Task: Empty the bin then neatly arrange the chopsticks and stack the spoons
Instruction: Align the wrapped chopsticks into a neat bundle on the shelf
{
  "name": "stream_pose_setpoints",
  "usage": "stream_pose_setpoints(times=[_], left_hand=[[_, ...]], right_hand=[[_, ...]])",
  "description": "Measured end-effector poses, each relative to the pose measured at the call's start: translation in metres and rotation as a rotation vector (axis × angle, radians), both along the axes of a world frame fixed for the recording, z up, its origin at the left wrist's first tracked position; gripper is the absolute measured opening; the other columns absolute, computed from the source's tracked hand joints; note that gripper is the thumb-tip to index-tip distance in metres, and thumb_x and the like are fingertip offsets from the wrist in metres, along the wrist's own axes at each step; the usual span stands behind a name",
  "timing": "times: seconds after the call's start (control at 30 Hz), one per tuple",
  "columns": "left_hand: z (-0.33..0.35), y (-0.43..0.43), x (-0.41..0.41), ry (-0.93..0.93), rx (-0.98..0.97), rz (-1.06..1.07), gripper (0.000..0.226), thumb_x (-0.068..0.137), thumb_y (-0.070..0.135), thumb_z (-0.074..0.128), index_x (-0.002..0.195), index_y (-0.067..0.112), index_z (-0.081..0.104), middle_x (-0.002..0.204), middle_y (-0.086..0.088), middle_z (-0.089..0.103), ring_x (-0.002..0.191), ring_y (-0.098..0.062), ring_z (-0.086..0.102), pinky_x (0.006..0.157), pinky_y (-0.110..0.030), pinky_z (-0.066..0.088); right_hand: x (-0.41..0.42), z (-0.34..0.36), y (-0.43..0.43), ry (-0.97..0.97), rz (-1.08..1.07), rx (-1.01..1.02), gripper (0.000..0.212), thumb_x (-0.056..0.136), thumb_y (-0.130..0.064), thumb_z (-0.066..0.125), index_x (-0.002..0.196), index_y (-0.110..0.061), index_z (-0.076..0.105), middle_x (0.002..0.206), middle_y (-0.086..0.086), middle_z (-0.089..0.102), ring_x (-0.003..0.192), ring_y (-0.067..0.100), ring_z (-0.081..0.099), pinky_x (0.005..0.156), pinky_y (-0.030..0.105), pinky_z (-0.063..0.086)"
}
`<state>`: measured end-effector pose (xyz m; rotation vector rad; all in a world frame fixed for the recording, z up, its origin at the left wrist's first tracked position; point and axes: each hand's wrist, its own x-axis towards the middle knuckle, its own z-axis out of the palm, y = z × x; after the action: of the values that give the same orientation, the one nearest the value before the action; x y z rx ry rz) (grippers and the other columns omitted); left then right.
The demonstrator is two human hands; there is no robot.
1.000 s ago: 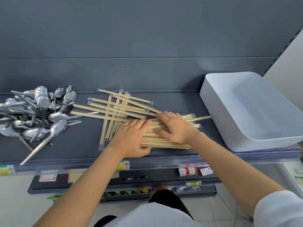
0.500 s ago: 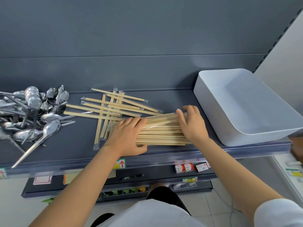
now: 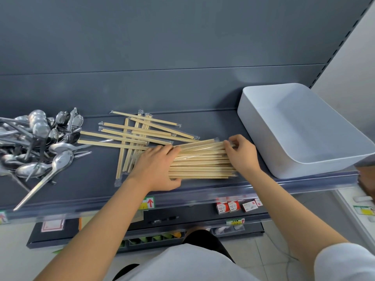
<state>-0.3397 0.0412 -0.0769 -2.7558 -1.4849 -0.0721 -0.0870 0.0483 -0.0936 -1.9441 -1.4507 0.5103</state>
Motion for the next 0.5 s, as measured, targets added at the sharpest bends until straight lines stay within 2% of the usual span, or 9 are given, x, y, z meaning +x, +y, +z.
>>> stream_pose_setpoints(times=[0.1, 0.13, 0.17, 0.23, 0.27, 0.3, 0.37, 0.43, 0.5], left_hand=[[0.0, 0.0, 0.004, 0.039, -0.003, 0.012, 0.092, 0.074, 0.062, 0.053, 0.148, 0.017, 0.023, 0.146, 0.0, 0.038, 0.127, -0.02, 0.042, 0.106, -0.037, 0.034], [-0.001, -0.001, 0.005, 0.052, -0.008, 0.017, 0.093, 0.075, 0.062, 0.052, 0.149, 0.016, 0.019, 0.148, -0.001, 0.035, 0.129, -0.021, 0.04, 0.107, -0.037, 0.033], [-0.002, -0.002, 0.007, 0.063, -0.01, 0.023, 0.095, 0.075, 0.061, 0.05, 0.15, 0.015, 0.015, 0.149, -0.001, 0.033, 0.131, -0.021, 0.037, 0.109, -0.037, 0.031], [-0.005, -0.004, 0.009, 0.074, -0.008, 0.034, 0.097, 0.075, 0.059, 0.05, 0.151, 0.013, 0.012, 0.15, -0.004, 0.031, 0.132, -0.023, 0.035, 0.11, -0.038, 0.029], [-0.005, -0.003, 0.011, 0.074, -0.007, 0.037, 0.096, 0.074, 0.059, 0.051, 0.15, 0.013, 0.014, 0.149, -0.004, 0.031, 0.131, -0.023, 0.036, 0.109, -0.038, 0.029], [-0.006, -0.003, 0.011, 0.069, -0.008, 0.039, 0.095, 0.073, 0.059, 0.052, 0.148, 0.013, 0.016, 0.147, -0.004, 0.032, 0.13, -0.024, 0.037, 0.108, -0.038, 0.03], [-0.006, -0.001, 0.013, 0.036, -0.023, 0.05, 0.094, 0.069, 0.059, 0.055, 0.146, 0.016, 0.02, 0.143, -0.003, 0.035, 0.127, -0.023, 0.037, 0.107, -0.037, 0.03], [-0.005, 0.001, 0.013, 0.007, -0.056, 0.069, 0.095, 0.067, 0.06, 0.058, 0.144, 0.019, 0.021, 0.143, -0.003, 0.034, 0.13, -0.024, 0.034, 0.109, -0.037, 0.027], [-0.005, 0.003, 0.014, -0.002, -0.088, 0.084, 0.097, 0.066, 0.061, 0.06, 0.145, 0.021, 0.02, 0.145, -0.003, 0.034, 0.134, -0.024, 0.032, 0.111, -0.038, 0.025]], right_hand=[[-0.002, 0.002, -0.007, -0.081, 0.011, 0.066, 0.031, 0.097, -0.033, 0.05, 0.112, -0.009, 0.061, 0.098, 0.006, 0.069, 0.084, 0.019, 0.063, 0.073, 0.029, 0.05], [-0.002, 0.002, -0.008, -0.132, 0.02, 0.079, 0.037, 0.097, -0.038, 0.047, 0.117, -0.009, 0.058, 0.103, 0.009, 0.069, 0.091, 0.024, 0.065, 0.078, 0.033, 0.052], [-0.002, 0.001, -0.009, -0.173, 0.045, 0.065, 0.047, 0.097, -0.044, 0.044, 0.127, -0.008, 0.051, 0.117, 0.012, 0.064, 0.107, 0.028, 0.061, 0.088, 0.035, 0.05], [-0.006, 0.001, -0.011, -0.231, 0.157, 0.008, 0.074, 0.094, -0.057, 0.037, 0.148, -0.007, 0.027, 0.152, 0.011, 0.034, 0.141, 0.024, 0.029, 0.111, 0.031, 0.027], [-0.009, 0.002, -0.011, -0.271, 0.246, 0.023, 0.082, 0.091, -0.063, 0.034, 0.151, -0.008, 0.02, 0.157, 0.008, 0.022, 0.146, 0.019, 0.015, 0.114, 0.028, 0.015], [-0.013, 0.004, -0.012, -0.33, 0.342, 0.062, 0.087, 0.088, -0.068, 0.031, 0.151, -0.009, 0.02, 0.158, 0.007, 0.02, 0.147, 0.018, 0.009, 0.115, 0.028, 0.007], [-0.021, 0.006, -0.01, -0.478, 0.508, 0.105, 0.096, 0.079, -0.08, 0.026, 0.15, -0.015, 0.027, 0.155, 0.006, 0.027, 0.146, 0.02, 0.014, 0.118, 0.037, 0.001], [-0.03, 0.007, -0.004, -0.605, 0.604, 0.064, 0.104, 0.07, -0.088, 0.021, 0.144, -0.017, 0.039, 0.147, 0.006, 0.042, 0.141, 0.023, 0.03, 0.118, 0.043, 0.002], [-0.038, 0.008, 0.004, -0.597, 0.627, 0.069, 0.101, 0.072, -0.087, 0.016, 0.128, -0.012, 0.057, 0.128, 0.006, 0.059, 0.124, 0.024, 0.05, 0.116, 0.042, 0.017]])
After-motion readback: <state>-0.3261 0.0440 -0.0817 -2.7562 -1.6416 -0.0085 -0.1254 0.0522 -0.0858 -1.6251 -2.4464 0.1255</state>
